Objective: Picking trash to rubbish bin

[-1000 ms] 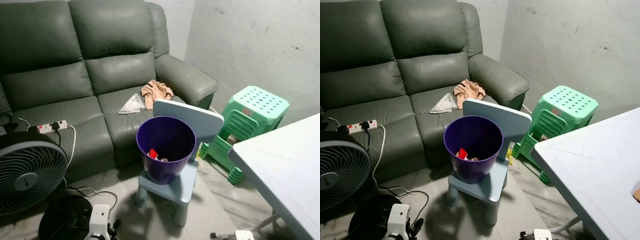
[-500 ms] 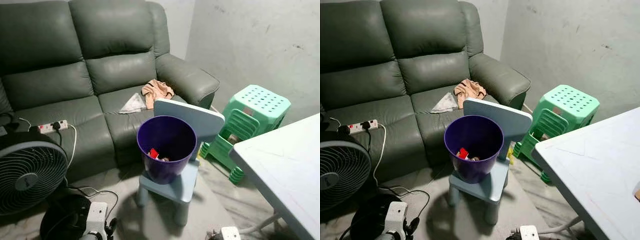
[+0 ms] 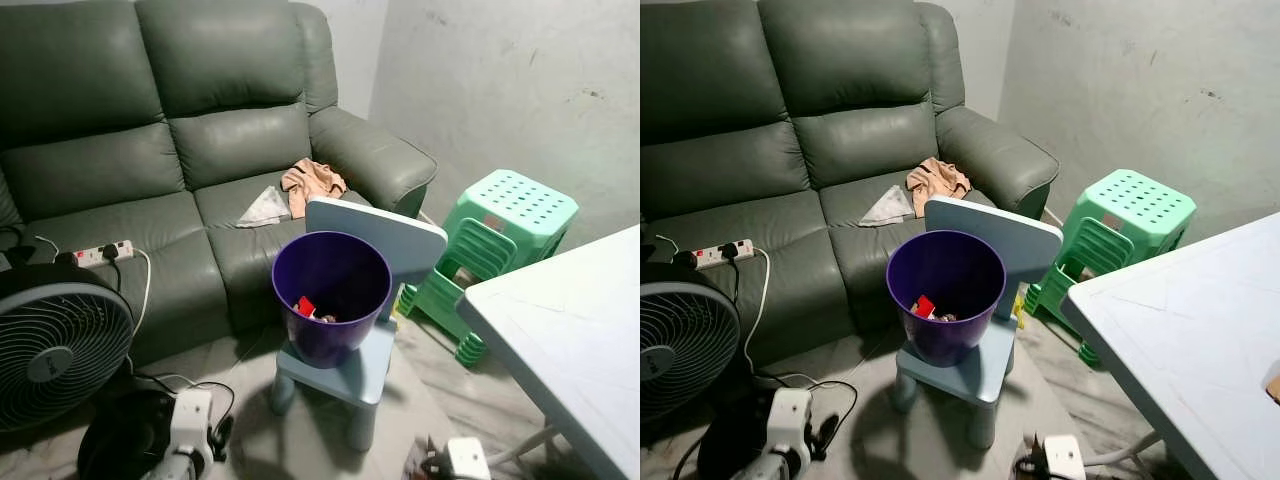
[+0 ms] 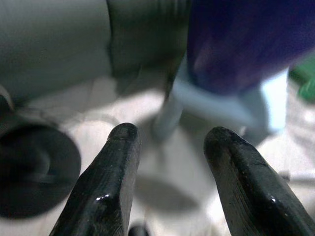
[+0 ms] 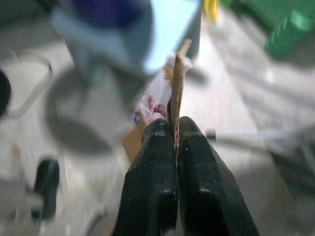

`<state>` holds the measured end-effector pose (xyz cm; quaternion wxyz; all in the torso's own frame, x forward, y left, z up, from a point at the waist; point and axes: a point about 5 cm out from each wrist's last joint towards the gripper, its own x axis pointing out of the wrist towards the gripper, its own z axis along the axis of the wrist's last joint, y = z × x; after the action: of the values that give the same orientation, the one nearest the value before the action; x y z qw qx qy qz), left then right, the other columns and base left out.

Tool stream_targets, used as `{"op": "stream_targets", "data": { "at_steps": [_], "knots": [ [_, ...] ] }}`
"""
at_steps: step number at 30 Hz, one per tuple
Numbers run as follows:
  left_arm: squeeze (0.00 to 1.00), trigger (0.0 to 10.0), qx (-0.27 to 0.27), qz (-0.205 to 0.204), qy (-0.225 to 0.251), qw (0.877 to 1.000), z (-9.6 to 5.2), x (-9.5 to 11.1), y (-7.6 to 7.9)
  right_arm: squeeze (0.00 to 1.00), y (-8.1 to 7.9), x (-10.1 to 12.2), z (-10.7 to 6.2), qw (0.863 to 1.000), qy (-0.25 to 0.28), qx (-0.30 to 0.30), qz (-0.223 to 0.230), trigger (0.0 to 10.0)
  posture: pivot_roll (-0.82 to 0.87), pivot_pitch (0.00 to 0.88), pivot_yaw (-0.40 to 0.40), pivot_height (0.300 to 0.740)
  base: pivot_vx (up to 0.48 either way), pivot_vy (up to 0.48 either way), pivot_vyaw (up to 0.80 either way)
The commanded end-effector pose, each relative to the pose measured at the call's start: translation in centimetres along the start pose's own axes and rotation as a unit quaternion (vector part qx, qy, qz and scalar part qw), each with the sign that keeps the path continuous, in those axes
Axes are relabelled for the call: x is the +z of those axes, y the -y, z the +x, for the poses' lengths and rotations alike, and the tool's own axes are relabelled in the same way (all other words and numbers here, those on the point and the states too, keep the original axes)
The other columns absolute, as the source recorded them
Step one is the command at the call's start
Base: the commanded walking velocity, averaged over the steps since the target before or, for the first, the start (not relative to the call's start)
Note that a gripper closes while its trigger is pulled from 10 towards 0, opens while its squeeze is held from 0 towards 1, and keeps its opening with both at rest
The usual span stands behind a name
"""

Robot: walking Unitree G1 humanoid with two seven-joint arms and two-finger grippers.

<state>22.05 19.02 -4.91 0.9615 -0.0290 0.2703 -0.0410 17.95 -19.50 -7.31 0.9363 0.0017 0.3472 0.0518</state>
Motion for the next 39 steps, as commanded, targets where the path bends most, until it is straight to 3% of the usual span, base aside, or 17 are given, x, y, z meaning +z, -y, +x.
{"op": "stream_targets", "data": {
  "at_steps": [1, 3, 7, 9, 17, 20, 29, 35, 39],
  "knots": [
    [0.00, 10.0, -0.002, -0.002, 0.031, 1.000, 0.2, 1.1, -0.4, 0.00, 0.4, 1.5, 0.3, 0.999, 0.039, 0.003, 0.002, 10.0, -0.03, 0.000, -0.049, 0.740, 0.000, 0.000, 0.00],
    [0.00, 10.0, -0.007, -0.004, 0.076, 0.997, 0.2, 2.5, -0.9, 0.00, 0.5, 3.8, 0.6, 0.995, 0.098, 0.015, -0.004, 10.0, -0.03, 0.000, -0.045, 0.740, 0.000, 0.000, 0.00],
    [0.00, 10.0, -0.009, -0.003, 0.107, 0.994, 0.3, 3.6, -1.3, 0.00, 0.5, 5.6, 0.8, 0.989, 0.143, 0.023, -0.009, 10.0, -0.03, 0.000, -0.046, 0.740, 0.000, 0.000, 0.00],
    [0.00, 10.0, -0.010, 0.000, 0.149, 0.989, 0.4, 5.2, -1.6, 0.00, 0.5, 8.4, 1.1, 0.978, 0.207, 0.027, 0.028, 10.0, -0.03, 0.000, -0.048, 0.740, 0.000, 0.000, 0.00],
    [0.00, 10.0, -0.014, 0.011, 0.221, 0.975, 0.5, 8.2, -1.3, 0.00, -0.6, 12.7, 0.9, 0.954, 0.297, 0.049, 0.011, 10.0, -0.02, 0.000, -0.058, 0.740, 0.000, 0.000, 0.00],
    [0.00, 10.0, -0.022, 0.007, 0.274, 0.961, 0.4, 10.5, -0.8, 0.00, -1.0, 14.7, 0.2, 0.939, 0.339, 0.061, 0.007, 10.0, -0.01, 0.000, -0.064, 0.740, 0.000, 0.000, 0.00],
    [0.00, 10.0, 0.021, -0.013, 0.313, 0.949, -0.1, 14.4, -0.5, 0.00, -1.4, 19.4, -2.1, 0.905, 0.417, 0.066, 0.043, 10.0, -0.01, 0.000, -0.066, 0.740, 0.000, 0.000, 0.00],
    [0.00, 10.0, 0.016, -0.015, 0.329, 0.944, -1.6, 16.7, 0.5, 0.00, -2.4, 21.6, -4.4, 0.889, 0.453, 0.069, 0.019, 10.0, -0.01, 0.000, -0.062, 0.740, 0.000, 0.000, 0.00],
    [0.00, 10.0, 0.014, -0.015, 0.332, 0.943, -2.1, 17.3, 0.9, 0.00, -2.4, 21.6, -4.8, 0.889, 0.453, 0.065, 0.005, 10.0, -0.01, 0.000, -0.060, 0.740, 0.000, 0.000, 0.00]
  ]
}}
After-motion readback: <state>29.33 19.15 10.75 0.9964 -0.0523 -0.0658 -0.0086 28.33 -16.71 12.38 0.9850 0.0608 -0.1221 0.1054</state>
